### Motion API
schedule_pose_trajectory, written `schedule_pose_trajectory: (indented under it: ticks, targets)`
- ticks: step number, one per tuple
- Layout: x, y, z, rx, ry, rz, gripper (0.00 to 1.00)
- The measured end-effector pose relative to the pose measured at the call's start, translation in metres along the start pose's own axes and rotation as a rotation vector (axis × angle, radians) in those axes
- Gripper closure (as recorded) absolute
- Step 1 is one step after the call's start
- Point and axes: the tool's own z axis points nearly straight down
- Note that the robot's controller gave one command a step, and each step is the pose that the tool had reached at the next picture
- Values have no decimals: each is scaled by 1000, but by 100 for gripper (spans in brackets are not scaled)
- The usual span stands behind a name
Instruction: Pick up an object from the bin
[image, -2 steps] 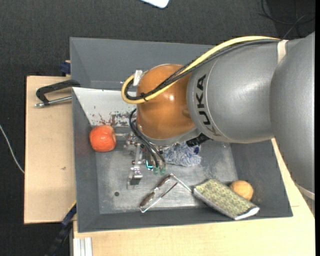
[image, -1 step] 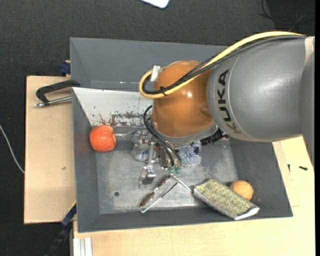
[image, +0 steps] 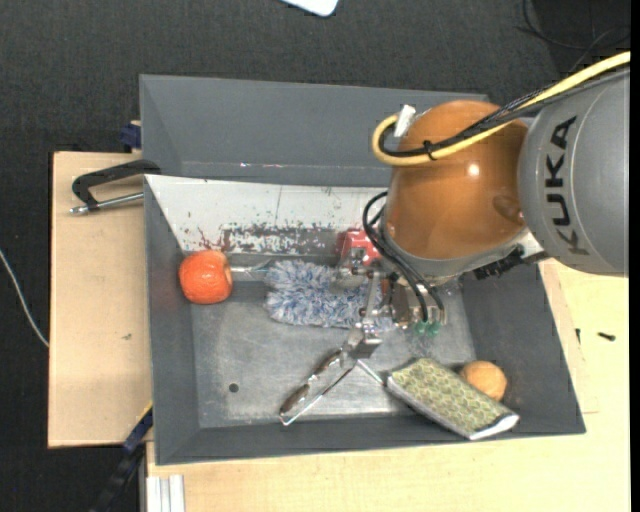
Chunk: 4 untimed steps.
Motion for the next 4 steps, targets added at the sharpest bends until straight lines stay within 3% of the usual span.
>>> schedule_pose_trajectory:
  ticks: [1, 2, 3, 4]
  targets:
    - [-1, 8, 40, 0, -1, -185, 0]
    - [-65, -9, 104, 0, -10, -300, 0]
    - [-55, -21, 164, -1, -19, -429, 0]
    - [-55, -19, 161, -2, -28, -418, 100]
